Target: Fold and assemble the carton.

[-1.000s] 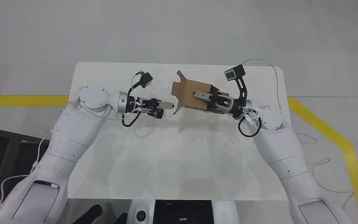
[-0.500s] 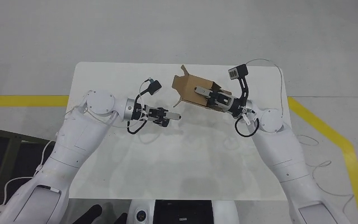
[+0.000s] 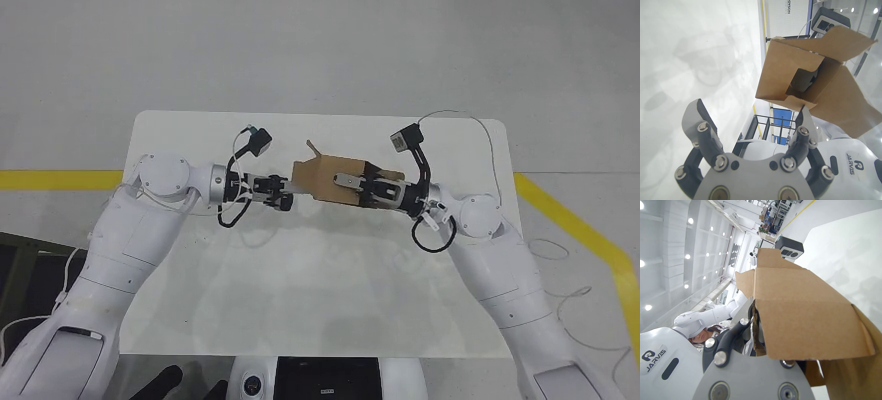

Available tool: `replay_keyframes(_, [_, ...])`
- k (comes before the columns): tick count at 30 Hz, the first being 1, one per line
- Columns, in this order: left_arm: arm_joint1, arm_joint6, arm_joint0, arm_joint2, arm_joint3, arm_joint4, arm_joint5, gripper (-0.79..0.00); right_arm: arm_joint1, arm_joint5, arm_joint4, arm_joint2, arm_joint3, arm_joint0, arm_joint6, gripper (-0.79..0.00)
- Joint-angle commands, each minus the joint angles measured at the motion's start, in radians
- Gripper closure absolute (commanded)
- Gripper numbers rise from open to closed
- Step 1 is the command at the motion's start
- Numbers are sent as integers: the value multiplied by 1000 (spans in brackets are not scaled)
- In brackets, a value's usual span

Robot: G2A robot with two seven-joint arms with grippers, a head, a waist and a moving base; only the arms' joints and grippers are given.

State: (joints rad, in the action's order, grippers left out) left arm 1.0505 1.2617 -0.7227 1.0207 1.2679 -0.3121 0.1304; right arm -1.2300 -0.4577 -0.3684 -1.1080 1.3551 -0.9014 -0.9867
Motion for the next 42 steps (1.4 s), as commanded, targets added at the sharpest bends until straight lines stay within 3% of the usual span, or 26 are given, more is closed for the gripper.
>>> replay_keyframes(1, [1, 2, 3, -4, 4, -3, 1, -785, 0, 4, 1, 5, 6, 1, -5, 0])
replay_keyframes(29, [10, 12, 24, -32, -11, 3, 6, -785, -1, 12, -26, 15, -32, 26, -32, 0])
replay_keyframes(42, [-4, -40, 38, 36, -111, 14, 17, -785, 11, 81, -42, 23, -59, 25, -182, 0])
